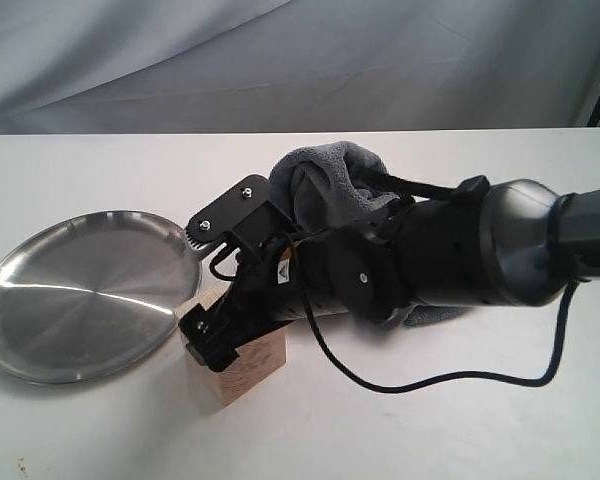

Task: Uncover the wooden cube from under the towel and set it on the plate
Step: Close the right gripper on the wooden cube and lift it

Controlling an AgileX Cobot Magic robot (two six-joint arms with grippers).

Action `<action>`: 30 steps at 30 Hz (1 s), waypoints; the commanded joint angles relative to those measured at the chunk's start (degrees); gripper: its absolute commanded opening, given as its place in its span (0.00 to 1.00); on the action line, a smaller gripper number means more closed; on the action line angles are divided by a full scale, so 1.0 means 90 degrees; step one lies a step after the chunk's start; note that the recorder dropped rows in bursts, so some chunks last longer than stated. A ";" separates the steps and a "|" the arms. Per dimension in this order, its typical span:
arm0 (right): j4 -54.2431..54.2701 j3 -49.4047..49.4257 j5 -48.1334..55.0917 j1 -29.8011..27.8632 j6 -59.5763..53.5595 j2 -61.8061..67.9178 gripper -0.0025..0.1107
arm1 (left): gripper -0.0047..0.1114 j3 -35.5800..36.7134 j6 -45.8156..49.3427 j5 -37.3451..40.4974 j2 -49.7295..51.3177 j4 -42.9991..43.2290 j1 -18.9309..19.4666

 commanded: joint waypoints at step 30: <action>-0.0036 -0.0102 -0.0004 0.0512 0.0909 0.0817 0.95 | 0.04 0.0000 -0.0034 -0.0091 -0.0016 0.0008 0.0025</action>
